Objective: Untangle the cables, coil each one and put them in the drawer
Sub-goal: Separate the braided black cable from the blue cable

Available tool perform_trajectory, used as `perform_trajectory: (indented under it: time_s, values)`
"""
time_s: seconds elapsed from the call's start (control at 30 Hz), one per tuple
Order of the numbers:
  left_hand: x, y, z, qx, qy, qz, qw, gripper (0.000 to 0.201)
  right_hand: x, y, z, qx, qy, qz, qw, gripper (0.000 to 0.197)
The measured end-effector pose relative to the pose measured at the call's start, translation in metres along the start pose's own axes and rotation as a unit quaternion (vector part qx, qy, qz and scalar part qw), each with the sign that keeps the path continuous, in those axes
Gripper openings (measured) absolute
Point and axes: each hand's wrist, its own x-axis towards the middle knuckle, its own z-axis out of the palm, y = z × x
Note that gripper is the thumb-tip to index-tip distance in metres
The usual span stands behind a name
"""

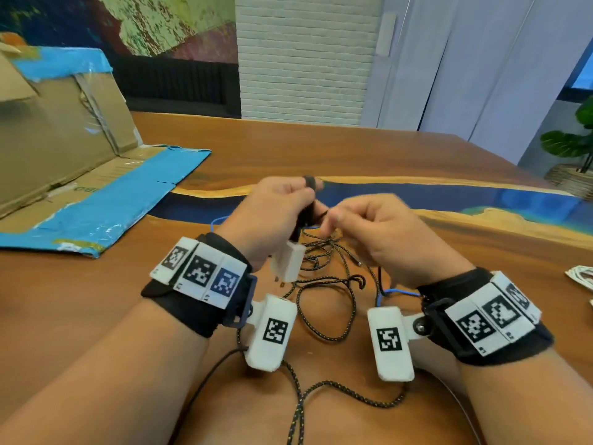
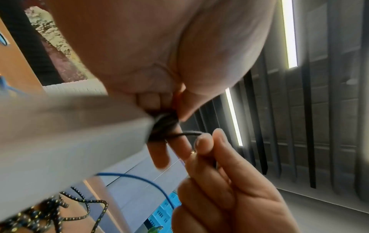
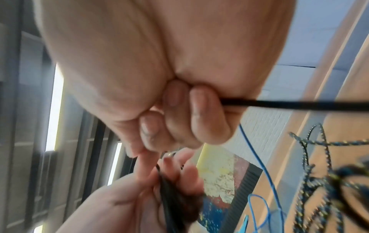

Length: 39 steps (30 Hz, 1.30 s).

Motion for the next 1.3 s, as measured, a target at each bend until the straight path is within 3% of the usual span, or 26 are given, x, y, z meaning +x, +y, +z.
perform_trajectory:
  time_s: [0.1,0.23,0.37,0.5,0.63,0.83,0.97,1.07,1.2,1.3]
  values:
    - [-0.004,-0.002,0.004,0.032,-0.101,-0.029,0.994,0.039,0.002,0.002,-0.009,0.01,0.088,-0.052,0.995,0.022]
    - [-0.006,-0.004,0.006,-0.03,-0.144,-0.047,0.988,0.043,0.003,0.008,-0.02,0.083,0.101,-0.088,0.987,0.003]
    - [-0.007,0.002,0.004,-0.116,-0.116,-0.027,0.986,0.043,0.004,0.014,-0.025,0.084,0.102,-0.095,0.987,0.023]
    - [-0.009,0.003,0.006,-0.154,-0.115,-0.01,0.981,0.044,0.011,0.018,-0.008,0.033,0.087,-0.085,0.992,0.015]
    - [-0.009,0.003,0.011,-0.154,-0.09,-0.011,0.984,0.049,0.014,0.015,0.003,0.034,0.114,-0.094,0.988,0.012]
    - [-0.005,0.002,0.009,-0.093,-0.02,0.016,0.995,0.045,0.01,0.018,0.011,0.108,0.079,-0.046,0.99,0.024]
    - [-0.003,-0.002,0.014,-0.079,-0.027,0.023,0.996,0.039,0.012,0.02,0.019,0.113,0.14,-0.033,0.983,0.015]
    - [-0.001,-0.004,0.012,-0.079,-0.019,0.027,0.996,0.028,0.014,0.018,0.017,0.185,0.163,-0.013,0.969,0.018]
    - [-0.001,-0.006,0.011,-0.082,-0.034,0.03,0.996,0.02,0.01,0.009,0.013,0.349,0.063,0.014,0.935,0.032]
    - [-0.001,-0.007,0.012,-0.099,-0.043,0.028,0.994,0.023,0.008,0.005,0.015,0.317,0.032,-0.004,0.948,0.046]
